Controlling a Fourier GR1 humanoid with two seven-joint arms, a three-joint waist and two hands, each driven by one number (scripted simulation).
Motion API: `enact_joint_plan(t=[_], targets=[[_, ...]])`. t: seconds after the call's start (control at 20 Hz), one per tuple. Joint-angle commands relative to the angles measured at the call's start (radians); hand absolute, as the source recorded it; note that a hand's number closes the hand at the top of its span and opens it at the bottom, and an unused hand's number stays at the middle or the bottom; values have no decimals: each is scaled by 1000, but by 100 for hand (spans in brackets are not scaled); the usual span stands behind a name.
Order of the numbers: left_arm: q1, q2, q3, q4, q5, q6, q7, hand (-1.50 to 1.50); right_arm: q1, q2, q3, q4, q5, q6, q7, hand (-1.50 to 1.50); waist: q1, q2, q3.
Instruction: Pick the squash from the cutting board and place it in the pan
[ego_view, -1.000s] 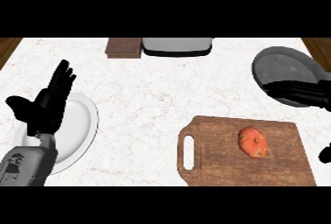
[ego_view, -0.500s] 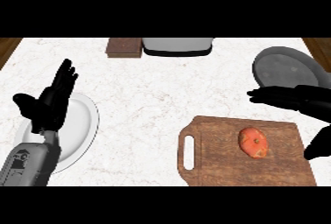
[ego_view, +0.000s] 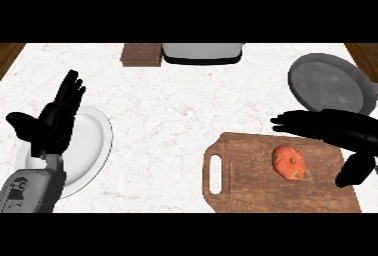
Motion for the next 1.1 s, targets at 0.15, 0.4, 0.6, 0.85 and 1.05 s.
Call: enact_joint_plan(t=[0.15, 0.4, 0.6, 0.85, 1.05], targets=[[8, 9, 32, -10, 11, -36, 17, 0, -25, 39, 33, -3, 176, 12, 3, -150, 1, 0, 0], [25, -42, 3, 9, -35, -18, -34, 0, 5, 71, 48, -9, 285, 3, 25, -150, -1, 0, 0], [-63, -34, 42, 69, -32, -26, -13, 0, -24, 148, 26, 27, 319, 53, 19, -150, -1, 1, 0], [-2, -9, 69, 46, -15, -88, -32, 0, 33, 175, 21, 21, 398, 18, 9, -150, -2, 0, 0], [-29, -27, 55, -14, -42, -51, 39, 0, 10, 203, 31, 72, 470, 2, -5, -150, 1, 0, 0]])
